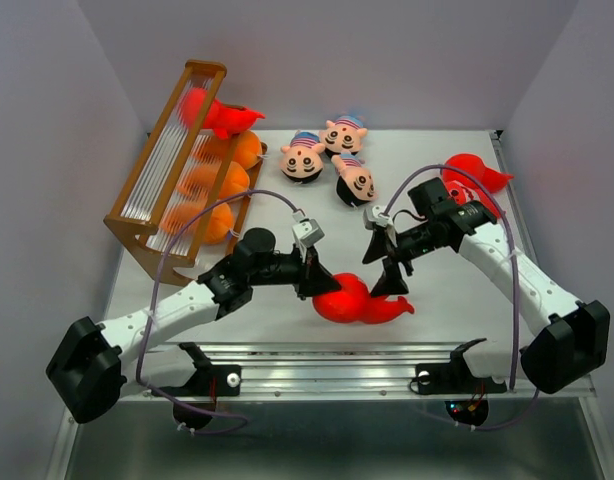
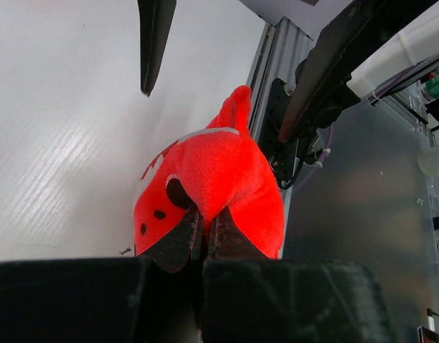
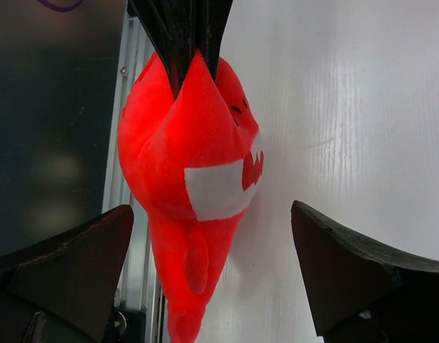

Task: Place and organize the stuffed toys onto the shelf
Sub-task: Pass the stuffed toy from the left arm to the right

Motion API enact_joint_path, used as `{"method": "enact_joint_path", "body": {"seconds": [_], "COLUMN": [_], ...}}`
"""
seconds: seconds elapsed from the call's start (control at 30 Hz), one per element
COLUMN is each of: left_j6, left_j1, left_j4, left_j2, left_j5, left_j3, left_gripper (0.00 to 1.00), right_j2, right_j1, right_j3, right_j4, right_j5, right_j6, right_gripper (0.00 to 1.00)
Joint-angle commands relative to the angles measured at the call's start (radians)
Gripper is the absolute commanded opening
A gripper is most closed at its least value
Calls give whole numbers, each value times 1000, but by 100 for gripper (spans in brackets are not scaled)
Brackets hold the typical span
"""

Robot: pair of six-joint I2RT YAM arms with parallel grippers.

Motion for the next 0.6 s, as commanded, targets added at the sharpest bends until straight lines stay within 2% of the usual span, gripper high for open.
{"method": "enact_joint_path", "body": {"seconds": [0.0,0.17,0.27,0.3,0.37,0.4,0.43,0.47,0.5,0.57], "left_j6": [-5,-1,4,5,8,12,13,16,24,45], "left_j1": [3,3,3,3,3,3,3,3,3,3], "left_j4": [65,64,65,64,64,65,65,64,59,45], "left_j2": [9,35,48,51,51,40,31,22,10,-40], "left_j5": [61,38,21,15,10,-4,-16,-31,-51,-105], "left_j3": [73,100,111,116,120,120,117,113,110,102], "left_gripper": [0,0,0,0,0,0,0,2,6,28], "right_j2": [12,36,55,67,81,97,107,114,122,130], "right_j1": [53,107,107,116,116,116,116,116,116,116], "right_j3": [34,9,10,14,35,44,53,70,75,83], "right_j4": [60,89,102,97,90,76,65,50,47,43], "right_j5": [-21,-34,-71,-73,-61,-54,-47,-45,-44,-38], "right_j6": [50,101,128,131,134,134,133,133,142,148], "right_gripper": [94,83,65,51,37,21,13,1,1,1]}}
